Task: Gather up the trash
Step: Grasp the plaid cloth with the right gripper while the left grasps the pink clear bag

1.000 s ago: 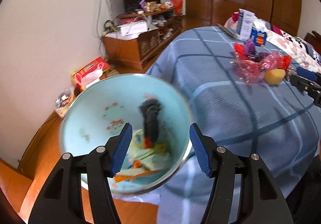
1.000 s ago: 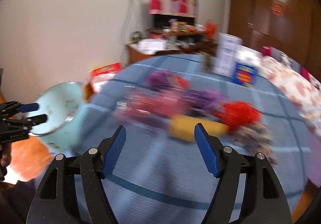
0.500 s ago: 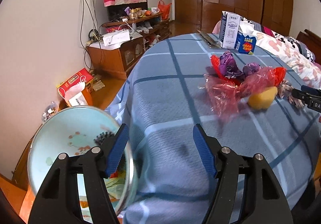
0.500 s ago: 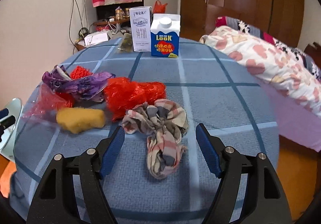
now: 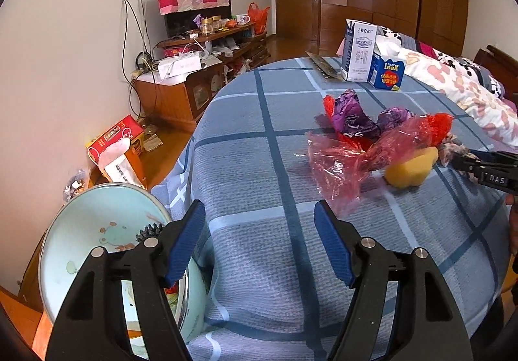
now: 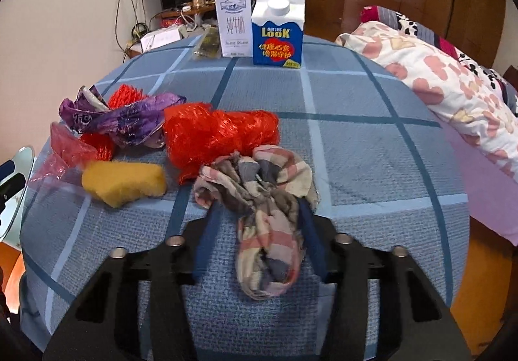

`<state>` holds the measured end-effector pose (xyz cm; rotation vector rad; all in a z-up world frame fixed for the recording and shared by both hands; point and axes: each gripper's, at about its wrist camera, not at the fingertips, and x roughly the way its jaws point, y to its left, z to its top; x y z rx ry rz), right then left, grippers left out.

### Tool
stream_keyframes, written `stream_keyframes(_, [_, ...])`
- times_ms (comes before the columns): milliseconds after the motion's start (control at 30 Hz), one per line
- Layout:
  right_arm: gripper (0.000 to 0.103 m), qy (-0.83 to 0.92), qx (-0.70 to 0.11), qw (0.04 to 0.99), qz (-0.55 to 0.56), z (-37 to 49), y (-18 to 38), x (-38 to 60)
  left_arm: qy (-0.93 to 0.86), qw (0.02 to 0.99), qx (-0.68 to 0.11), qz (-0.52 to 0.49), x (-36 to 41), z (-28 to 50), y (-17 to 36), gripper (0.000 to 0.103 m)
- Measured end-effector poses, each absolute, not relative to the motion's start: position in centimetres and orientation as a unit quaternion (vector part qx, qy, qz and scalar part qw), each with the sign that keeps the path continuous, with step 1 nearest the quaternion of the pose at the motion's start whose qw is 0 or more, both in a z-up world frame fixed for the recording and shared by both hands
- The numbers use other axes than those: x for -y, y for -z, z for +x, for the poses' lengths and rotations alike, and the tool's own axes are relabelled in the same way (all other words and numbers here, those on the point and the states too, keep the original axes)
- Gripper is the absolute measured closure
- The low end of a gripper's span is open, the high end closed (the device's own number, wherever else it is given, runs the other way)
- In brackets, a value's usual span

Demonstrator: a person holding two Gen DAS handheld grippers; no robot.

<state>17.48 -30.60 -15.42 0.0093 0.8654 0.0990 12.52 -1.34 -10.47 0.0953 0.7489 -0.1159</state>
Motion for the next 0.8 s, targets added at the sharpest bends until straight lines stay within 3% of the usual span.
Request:
stream_keyframes(133, [0.076,-0.054,-0.416,0.908,0.004,17.2,15.4,30.5,0.058,0.928,-0.364,0.047,1.5,12.6,10.3,0.034])
stream_keyframes(800, [0.076,-0.031,-0.362,0.931,0.044,11.2,14.1,34.6,0.099,0.918,-0.378,0.076,7.5,13.9,11.3,0.035])
